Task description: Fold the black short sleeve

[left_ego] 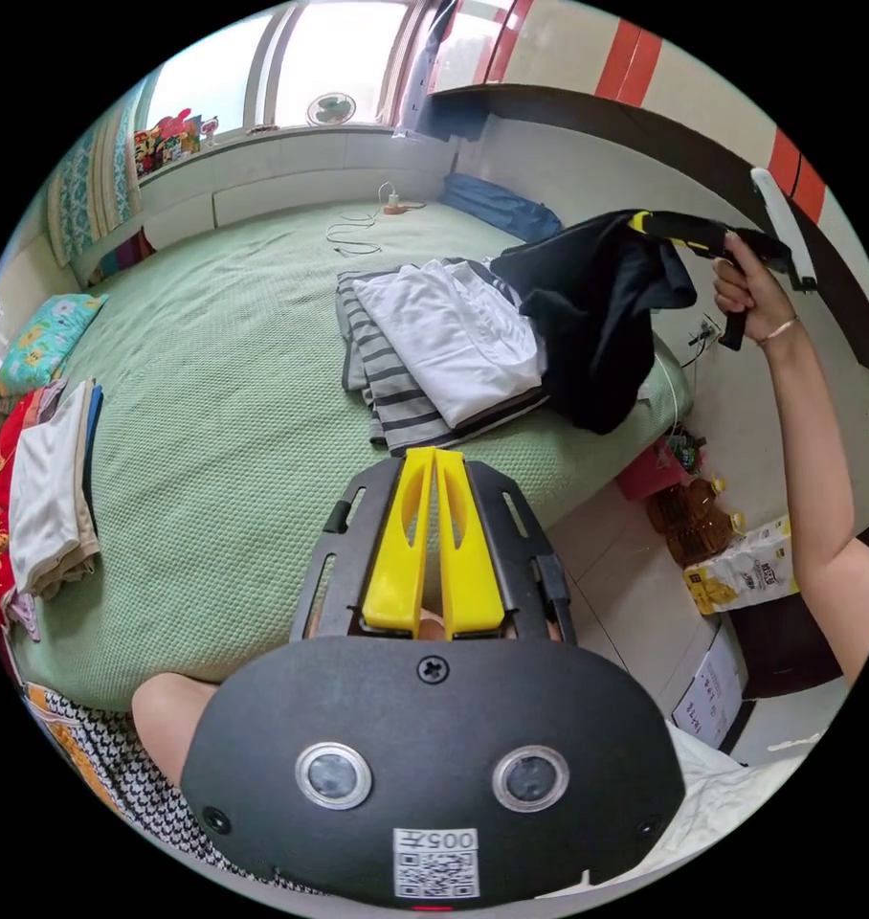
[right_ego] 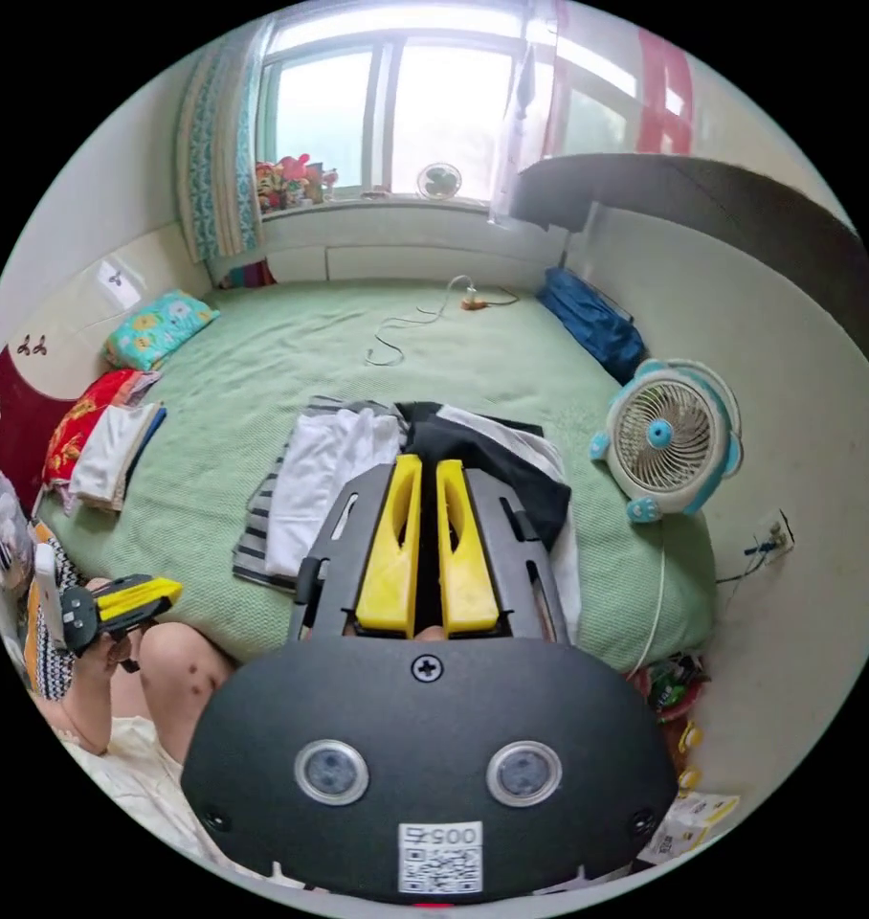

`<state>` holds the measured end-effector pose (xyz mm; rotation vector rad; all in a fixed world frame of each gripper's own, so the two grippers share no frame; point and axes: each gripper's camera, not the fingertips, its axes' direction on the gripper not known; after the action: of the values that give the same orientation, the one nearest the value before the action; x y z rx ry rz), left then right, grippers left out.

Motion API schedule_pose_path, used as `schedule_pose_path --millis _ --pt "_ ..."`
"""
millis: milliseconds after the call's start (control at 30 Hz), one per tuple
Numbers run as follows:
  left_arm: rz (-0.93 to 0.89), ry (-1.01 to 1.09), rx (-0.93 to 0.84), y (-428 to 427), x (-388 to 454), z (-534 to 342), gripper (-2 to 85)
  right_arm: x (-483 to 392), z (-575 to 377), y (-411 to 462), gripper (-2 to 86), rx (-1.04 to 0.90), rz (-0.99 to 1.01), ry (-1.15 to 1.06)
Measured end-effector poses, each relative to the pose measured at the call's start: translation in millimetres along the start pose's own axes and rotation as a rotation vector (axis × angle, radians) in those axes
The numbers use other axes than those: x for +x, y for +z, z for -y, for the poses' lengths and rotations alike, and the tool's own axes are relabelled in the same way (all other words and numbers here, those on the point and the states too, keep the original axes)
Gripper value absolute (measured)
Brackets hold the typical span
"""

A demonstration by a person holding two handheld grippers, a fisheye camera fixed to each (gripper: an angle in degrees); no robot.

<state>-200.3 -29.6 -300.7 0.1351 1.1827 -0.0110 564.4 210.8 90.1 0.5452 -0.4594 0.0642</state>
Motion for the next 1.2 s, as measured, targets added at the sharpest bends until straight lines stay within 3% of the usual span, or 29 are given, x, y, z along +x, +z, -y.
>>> schedule_pose_path --millis 300,400,500,667,933,1200 --pt "0.079 -0.149 0.075 -80 -113 -48 -0.6 -192 65 -5 -0.9 0.128 0.358 -0.249" --pt "0.129 -0.196 0.071 -108 -149 -70 -0.6 -264 87 16 1.6 0.062 0.446 -0.274" --pt "0.171 -0.238 0.084 -135 -177 -91 -0.7 -316 90 47 7.0 -0.085 0.389 -0.328" --pt "0.197 -0.282 0.106 -164 -200 -113 -0.7 -314 38 40 8.2 -0.034 0.291 -0.214" --pt "0.226 -0.265 0.076 -177 -189 -118 -0.7 -302 -77 43 2.7 -0.276 0.126 0.077" --pt "0.221 -0.298 0.093 -191 -219 -114 -0.4 -349 -76 32 -0.9 -0.261 0.046 0.111"
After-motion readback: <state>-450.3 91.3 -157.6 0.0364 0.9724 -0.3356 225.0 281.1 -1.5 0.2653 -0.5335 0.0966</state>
